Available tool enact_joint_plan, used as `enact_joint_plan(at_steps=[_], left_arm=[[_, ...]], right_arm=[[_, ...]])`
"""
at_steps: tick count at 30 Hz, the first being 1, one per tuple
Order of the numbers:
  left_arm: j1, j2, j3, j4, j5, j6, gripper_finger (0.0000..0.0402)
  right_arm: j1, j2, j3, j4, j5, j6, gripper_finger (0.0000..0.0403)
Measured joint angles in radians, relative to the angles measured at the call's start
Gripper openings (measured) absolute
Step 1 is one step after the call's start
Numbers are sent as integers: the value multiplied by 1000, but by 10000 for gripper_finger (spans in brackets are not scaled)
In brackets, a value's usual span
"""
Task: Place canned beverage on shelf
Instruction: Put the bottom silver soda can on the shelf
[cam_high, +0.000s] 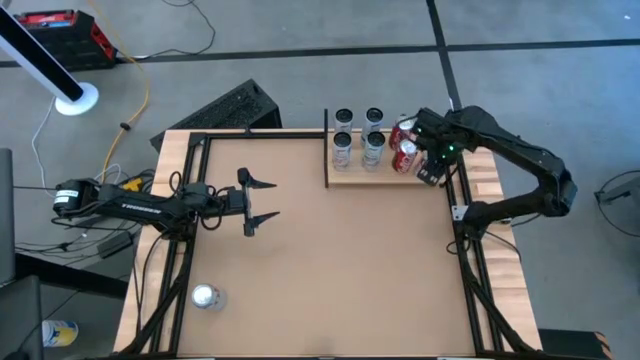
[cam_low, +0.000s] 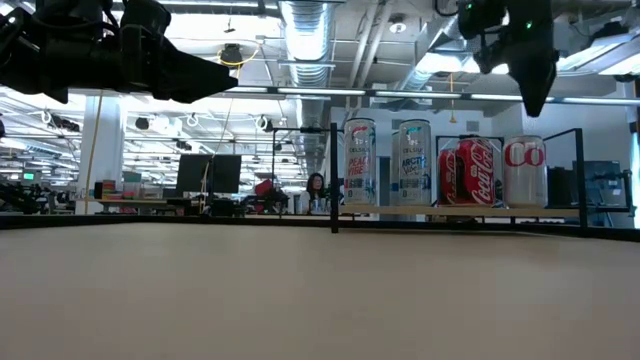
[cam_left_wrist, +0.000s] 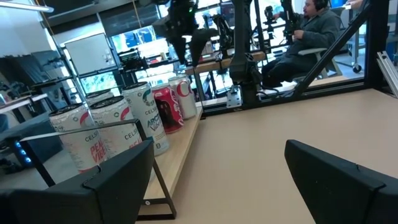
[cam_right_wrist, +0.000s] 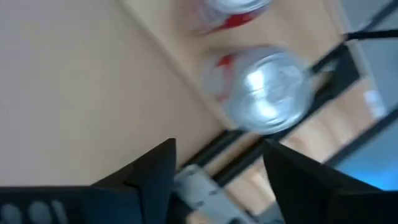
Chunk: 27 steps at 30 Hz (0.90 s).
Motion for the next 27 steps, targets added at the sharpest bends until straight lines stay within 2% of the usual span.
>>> enact_joint_plan(at_steps=[4, 6, 10, 11, 14, 19, 27], left_arm=[[0, 0, 0, 0, 0, 10, 351], [0, 0, 0, 0, 0, 11, 351], [0, 0, 0, 0, 0, 10, 351], [0, 0, 0, 0, 0, 10, 351], [0, 0, 0, 0, 1, 10, 351], [0, 0, 0, 17, 1, 19, 351], [0, 0, 0, 16, 1, 33, 351]], right_arm=[[57, -41, -28, 36, -55, 81, 205], [77, -64, -66, 44, -58, 109, 155], [77, -78, -141, 55, -64, 139, 30], [77, -78, -154, 64, -65, 136, 19], [78, -70, -176, 92, -64, 140, 23], [72, -37, -182, 120, 32, 133, 14], [18, -38, -182, 181, 55, 89, 16]])
